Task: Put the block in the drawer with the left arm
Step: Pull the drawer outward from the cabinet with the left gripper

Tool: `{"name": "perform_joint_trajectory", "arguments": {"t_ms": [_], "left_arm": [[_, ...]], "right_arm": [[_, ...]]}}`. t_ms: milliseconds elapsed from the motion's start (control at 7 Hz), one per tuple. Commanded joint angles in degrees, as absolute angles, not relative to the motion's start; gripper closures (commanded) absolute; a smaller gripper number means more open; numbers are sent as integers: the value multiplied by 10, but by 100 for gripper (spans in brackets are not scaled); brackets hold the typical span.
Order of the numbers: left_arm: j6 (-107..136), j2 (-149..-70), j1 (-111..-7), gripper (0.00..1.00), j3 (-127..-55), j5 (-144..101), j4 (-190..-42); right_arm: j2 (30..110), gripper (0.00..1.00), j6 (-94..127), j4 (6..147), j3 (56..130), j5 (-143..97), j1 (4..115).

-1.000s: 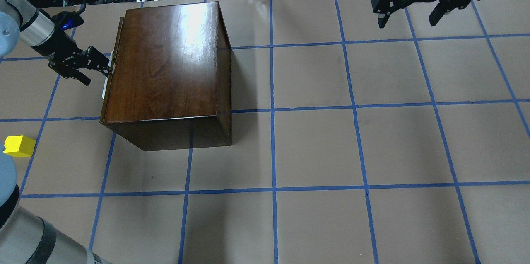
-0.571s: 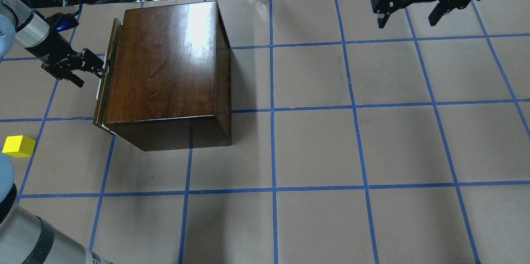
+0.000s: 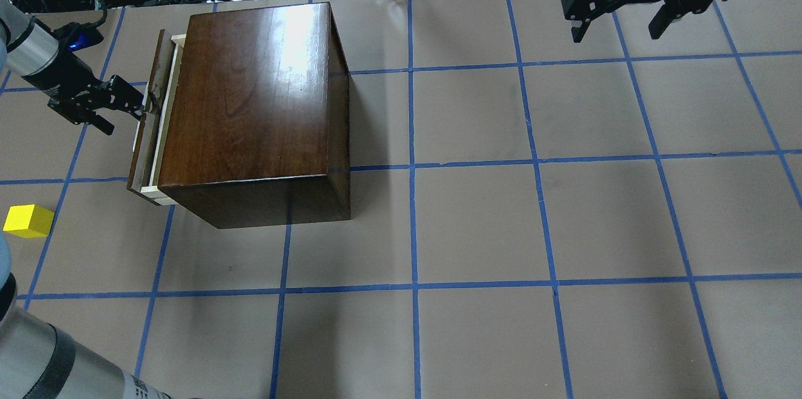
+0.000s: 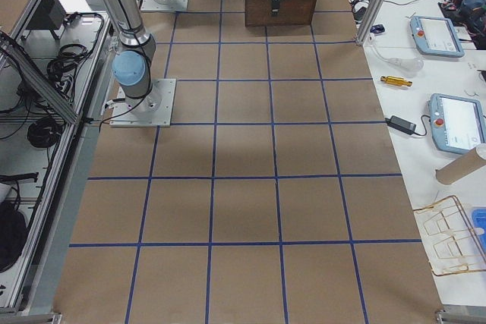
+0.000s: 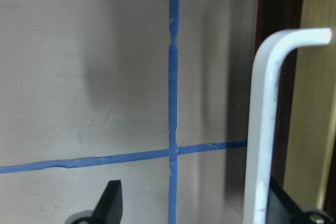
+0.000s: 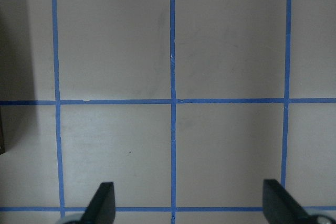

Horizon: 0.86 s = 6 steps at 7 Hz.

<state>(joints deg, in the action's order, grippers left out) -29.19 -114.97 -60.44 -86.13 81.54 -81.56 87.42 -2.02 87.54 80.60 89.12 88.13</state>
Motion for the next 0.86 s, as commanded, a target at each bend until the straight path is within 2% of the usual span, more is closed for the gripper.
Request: {"name": "perform_joint_trajectory", "arguments": {"t_ms": [0, 714], "left_arm": [[-293, -1150, -590, 9, -862, 816, -816], [-296, -1150, -566, 9, -858, 816, -816]], "right_arm": [[874, 0, -20, 875, 806, 891, 881], [875, 0, -20, 875, 806, 892, 882]]}}
